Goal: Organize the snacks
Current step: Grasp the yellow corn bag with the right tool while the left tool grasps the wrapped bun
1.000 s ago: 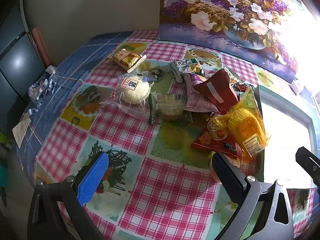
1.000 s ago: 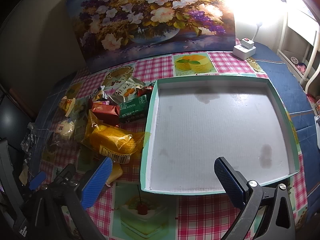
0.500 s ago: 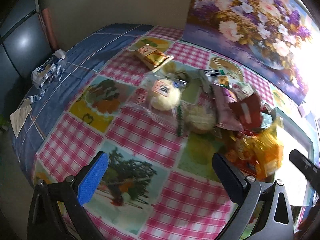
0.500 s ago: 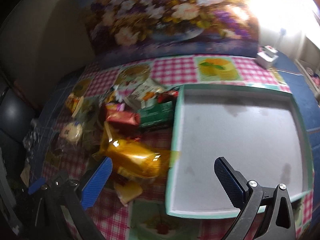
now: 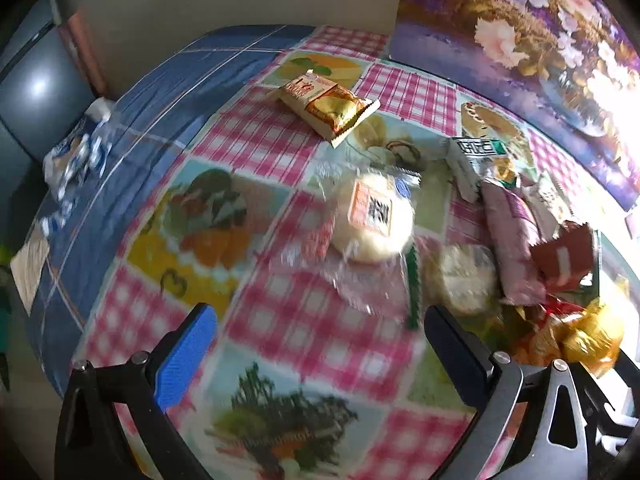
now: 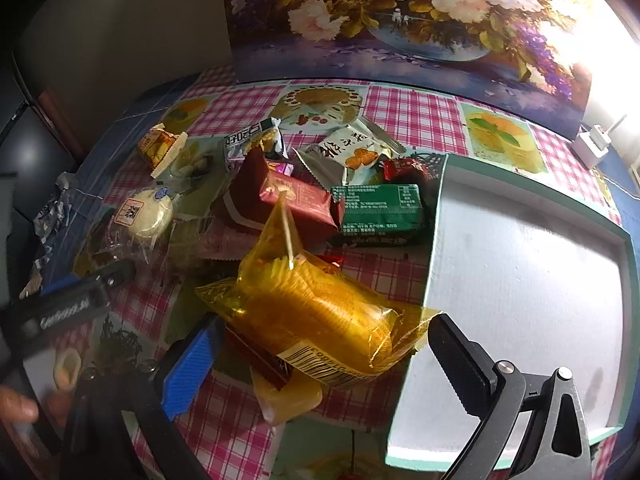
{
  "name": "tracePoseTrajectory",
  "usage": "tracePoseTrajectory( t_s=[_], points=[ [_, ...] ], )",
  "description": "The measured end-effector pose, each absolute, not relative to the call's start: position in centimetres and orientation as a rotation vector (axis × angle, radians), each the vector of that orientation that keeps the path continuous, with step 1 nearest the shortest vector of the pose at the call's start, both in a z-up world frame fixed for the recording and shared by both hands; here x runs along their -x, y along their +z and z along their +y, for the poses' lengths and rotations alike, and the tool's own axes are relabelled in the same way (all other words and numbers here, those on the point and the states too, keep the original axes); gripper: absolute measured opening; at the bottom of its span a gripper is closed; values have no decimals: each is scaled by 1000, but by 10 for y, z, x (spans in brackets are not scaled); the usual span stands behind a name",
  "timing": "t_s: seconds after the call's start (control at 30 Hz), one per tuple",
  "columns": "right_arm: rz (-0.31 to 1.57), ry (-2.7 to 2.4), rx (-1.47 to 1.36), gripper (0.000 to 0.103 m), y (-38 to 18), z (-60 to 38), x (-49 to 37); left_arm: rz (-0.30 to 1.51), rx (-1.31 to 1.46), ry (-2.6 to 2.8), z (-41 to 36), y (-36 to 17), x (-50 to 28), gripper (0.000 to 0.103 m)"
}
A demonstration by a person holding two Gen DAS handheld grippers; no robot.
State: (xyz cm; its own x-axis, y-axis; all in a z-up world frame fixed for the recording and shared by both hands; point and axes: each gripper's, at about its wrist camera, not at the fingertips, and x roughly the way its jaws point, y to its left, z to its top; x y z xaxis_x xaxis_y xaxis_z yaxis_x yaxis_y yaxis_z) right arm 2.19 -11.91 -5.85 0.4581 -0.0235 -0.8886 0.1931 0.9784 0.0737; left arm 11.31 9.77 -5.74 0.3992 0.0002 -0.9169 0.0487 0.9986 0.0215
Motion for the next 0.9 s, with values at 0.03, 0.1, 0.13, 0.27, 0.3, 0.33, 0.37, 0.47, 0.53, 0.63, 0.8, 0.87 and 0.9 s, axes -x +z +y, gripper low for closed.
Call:
tracePoseTrajectory(
  t_s=[0.03,0.1,0.13,0.27,0.3,0.33,0.37,0.47,0.53,0.63,0.8,0.87,0.9],
  points=[
    [1090,-135,-170,100,-59,-120,-23,1161,-64,-33,97,-59,-119,103],
    [1089,-137,-174,97,-60,-121,-25,1166,-96,-33,96,-61,-130,103],
    [1088,-137,-183,96,-61,-122,-26,1164,-108,-37,95,-61,-136,103],
    [1076,-129,-196,88,-62,-123,-29,1162,-136,-52,90,-64,-153,103],
    [1075,-126,-197,87,-62,-123,-30,1164,-144,-57,88,-65,-157,103],
    [1075,-121,-199,85,-63,-123,-31,1167,-148,-63,86,-67,-159,103],
    [1077,-115,-202,82,-63,-123,-32,1169,-153,-71,83,-68,-161,103],
    [1076,-108,-205,78,-65,-123,-35,1179,-165,-81,77,-74,-167,102],
    [1077,-98,-212,72,-66,-124,-37,1176,-157,-79,76,-76,-169,88],
    [1080,-85,-223,62,-68,-124,-38,1181,-140,-84,76,-79,-171,68],
    [1082,-73,-238,56,-70,-125,-38,1166,-136,-56,75,-79,-167,57],
    [1080,-71,-245,54,-69,-125,-38,1165,-111,-33,76,-77,-164,56],
    [1078,-69,-251,54,-69,-125,-37,1164,-90,-25,78,-75,-163,55]
  ],
)
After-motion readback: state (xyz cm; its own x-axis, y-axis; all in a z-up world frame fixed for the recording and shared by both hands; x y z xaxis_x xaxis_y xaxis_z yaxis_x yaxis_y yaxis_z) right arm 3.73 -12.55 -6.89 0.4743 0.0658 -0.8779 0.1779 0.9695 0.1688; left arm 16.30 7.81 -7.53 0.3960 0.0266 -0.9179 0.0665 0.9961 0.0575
